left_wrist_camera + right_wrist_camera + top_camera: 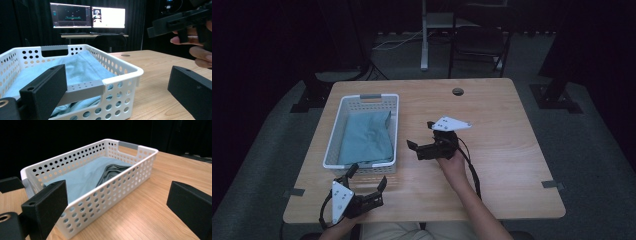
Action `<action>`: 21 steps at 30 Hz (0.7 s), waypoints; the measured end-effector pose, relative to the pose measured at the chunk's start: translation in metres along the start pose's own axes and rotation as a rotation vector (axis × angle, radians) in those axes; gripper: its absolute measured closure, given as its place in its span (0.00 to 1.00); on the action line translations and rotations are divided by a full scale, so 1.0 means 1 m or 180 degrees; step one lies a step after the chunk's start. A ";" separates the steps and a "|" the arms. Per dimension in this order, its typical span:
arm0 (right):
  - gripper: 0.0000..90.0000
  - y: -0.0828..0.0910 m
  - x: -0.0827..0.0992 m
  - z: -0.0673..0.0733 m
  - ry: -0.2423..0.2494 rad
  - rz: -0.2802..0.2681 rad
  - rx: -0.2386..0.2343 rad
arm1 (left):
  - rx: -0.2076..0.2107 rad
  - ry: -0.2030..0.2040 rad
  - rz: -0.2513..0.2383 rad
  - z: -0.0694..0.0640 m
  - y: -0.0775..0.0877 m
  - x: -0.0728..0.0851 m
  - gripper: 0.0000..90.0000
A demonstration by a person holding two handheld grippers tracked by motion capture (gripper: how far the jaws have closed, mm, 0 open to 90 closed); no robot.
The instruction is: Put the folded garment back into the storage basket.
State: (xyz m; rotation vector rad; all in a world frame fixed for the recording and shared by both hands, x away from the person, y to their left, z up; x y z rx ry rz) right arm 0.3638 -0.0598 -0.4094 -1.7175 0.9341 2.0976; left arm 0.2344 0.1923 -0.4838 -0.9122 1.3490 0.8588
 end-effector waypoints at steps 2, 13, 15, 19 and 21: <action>0.04 0.005 0.001 -0.002 0.0001 -0.0021 0.0036 | 0.0000 -0.0006 -0.0003 0.000 0.000 0.000 0.04; 0.04 0.035 0.010 -0.011 0.0025 -0.0035 0.0229 | -0.0007 -0.0015 -0.0004 0.000 0.000 0.000 0.04; 0.04 0.040 0.012 -0.013 0.0033 -0.0031 0.0267 | -0.0008 -0.0017 -0.0004 0.000 0.000 0.000 0.04; 0.04 0.050 0.018 -0.018 -0.0017 0.0008 0.0312 | -0.0012 -0.0017 0.0000 0.000 0.000 0.000 0.04; 0.04 0.056 0.020 -0.019 -0.0012 -0.0013 0.0360 | -0.0016 -0.0015 -0.0001 0.000 0.000 0.000 0.04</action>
Point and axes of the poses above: each handheld gripper's, and its own axes: y roughly backward along the jaws, x roughly out of its underside, z roughly to its left, the point moved 2 cm from there along -y, roughly forward along the jaws
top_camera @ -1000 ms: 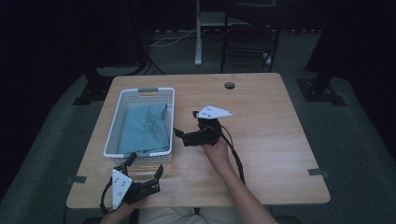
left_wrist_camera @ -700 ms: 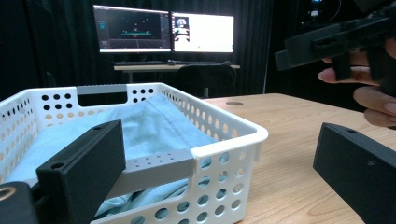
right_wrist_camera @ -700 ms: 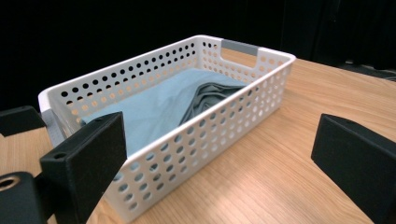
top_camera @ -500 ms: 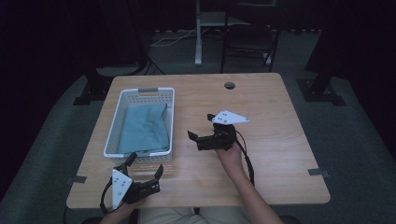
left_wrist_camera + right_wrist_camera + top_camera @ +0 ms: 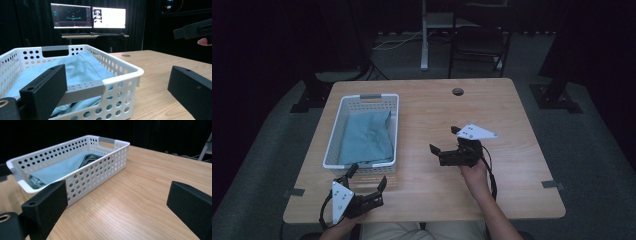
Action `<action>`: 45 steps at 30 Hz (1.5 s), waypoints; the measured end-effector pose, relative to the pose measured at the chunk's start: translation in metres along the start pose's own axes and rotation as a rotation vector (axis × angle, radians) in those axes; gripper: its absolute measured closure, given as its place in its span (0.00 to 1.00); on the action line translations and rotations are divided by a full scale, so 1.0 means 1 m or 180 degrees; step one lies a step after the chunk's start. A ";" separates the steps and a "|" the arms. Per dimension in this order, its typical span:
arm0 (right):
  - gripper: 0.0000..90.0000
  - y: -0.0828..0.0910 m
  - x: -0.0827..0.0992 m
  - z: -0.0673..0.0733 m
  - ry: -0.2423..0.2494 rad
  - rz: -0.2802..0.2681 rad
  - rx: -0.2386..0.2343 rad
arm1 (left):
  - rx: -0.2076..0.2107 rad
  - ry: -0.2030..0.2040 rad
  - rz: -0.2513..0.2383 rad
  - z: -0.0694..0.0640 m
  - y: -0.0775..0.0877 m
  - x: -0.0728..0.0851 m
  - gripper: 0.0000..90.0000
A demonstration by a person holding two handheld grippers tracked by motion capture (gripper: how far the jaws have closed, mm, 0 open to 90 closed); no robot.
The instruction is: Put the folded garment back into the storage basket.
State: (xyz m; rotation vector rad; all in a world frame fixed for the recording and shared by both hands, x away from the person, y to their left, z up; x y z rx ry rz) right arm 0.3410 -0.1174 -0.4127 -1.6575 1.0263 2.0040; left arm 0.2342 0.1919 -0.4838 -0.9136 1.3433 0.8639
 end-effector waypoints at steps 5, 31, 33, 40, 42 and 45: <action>0.04 0.009 0.007 -0.003 -0.0008 -0.0003 0.0066 | -0.0002 0.0006 0.0004 0.000 0.000 0.000 0.04; 0.04 0.048 0.045 -0.017 -0.0107 0.0050 0.0482 | -0.0021 0.0001 -0.0002 0.000 0.000 0.000 0.04; 0.04 0.049 0.050 -0.018 -0.0130 0.0082 0.0515 | -0.0020 0.0001 -0.0010 0.000 0.000 0.000 0.04; 0.04 0.045 0.068 -0.024 -0.0281 0.0107 0.0707 | -0.0015 0.0003 -0.0023 0.000 0.000 0.000 0.04; 0.04 0.043 0.071 -0.026 -0.0295 0.0158 0.0772 | -0.0014 -0.0002 -0.0021 0.000 0.000 0.000 0.04; 0.04 0.042 0.075 -0.033 -0.0485 0.0212 0.0778 | -0.0013 0.0010 -0.0033 0.000 0.001 0.000 0.04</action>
Point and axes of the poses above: each handheld gripper's, and its own axes: y roughly backward along the jaws, x roughly out of its underside, z roughly to its left, the point moved 2 cm from there along -y, roughly forward along the jaws
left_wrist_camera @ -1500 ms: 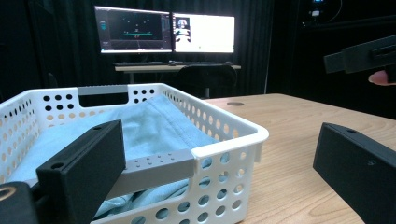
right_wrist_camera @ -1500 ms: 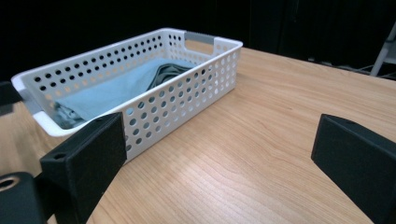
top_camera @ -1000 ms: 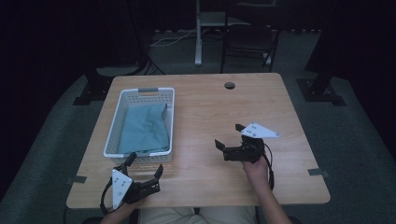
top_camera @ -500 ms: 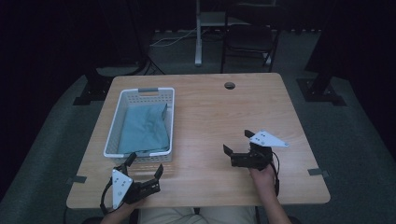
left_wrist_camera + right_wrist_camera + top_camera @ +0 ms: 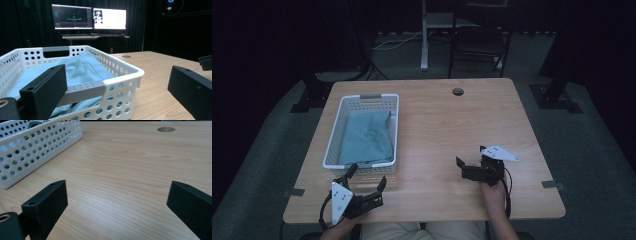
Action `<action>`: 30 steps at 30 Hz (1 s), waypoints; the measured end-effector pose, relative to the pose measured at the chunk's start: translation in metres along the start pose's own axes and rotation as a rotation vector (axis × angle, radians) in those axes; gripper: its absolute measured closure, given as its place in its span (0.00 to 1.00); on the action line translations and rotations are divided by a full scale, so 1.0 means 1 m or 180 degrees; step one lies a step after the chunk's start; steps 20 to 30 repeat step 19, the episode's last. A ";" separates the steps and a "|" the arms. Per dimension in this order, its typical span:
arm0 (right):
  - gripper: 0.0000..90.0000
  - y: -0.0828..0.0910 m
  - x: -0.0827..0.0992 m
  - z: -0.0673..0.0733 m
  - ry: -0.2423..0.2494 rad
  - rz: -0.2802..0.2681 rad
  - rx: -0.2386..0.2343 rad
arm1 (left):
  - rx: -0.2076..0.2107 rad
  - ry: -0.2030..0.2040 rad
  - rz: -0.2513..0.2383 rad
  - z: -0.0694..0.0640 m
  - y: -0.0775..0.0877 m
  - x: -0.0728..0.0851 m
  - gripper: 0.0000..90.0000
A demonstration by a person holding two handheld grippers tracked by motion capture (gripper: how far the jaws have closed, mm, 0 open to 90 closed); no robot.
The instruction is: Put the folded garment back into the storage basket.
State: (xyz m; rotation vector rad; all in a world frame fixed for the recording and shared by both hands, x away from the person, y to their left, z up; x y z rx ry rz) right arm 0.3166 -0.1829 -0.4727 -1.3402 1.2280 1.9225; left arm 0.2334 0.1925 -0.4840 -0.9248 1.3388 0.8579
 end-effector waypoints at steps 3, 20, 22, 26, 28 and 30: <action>0.04 -0.002 0.001 -0.002 -0.0064 0.0051 0.0022 | 0.0001 -0.0003 0.0001 0.000 0.000 0.000 0.04; 0.04 -0.004 0.002 -0.002 -0.0053 0.0065 -0.0031 | -0.0002 0.0011 -0.0010 0.000 0.000 0.000 0.04; 0.04 -0.004 0.002 -0.002 -0.0053 0.0065 -0.0031 | -0.0002 0.0011 -0.0010 0.000 0.000 0.000 0.04; 0.04 -0.004 0.002 -0.002 -0.0053 0.0065 -0.0031 | -0.0002 0.0011 -0.0010 0.000 0.000 0.000 0.04; 0.04 -0.004 0.002 -0.002 -0.0053 0.0065 -0.0031 | -0.0002 0.0011 -0.0010 0.000 0.000 0.000 0.04; 0.04 -0.004 0.002 -0.002 -0.0053 0.0065 -0.0031 | -0.0002 0.0011 -0.0010 0.000 0.000 0.000 0.04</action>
Point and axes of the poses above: each handheld gripper's, and its own axes: y roughly backward along the jaws, x roughly out of its underside, z roughly to its left, the point moved 2 cm from there along -y, roughly forward along the jaws
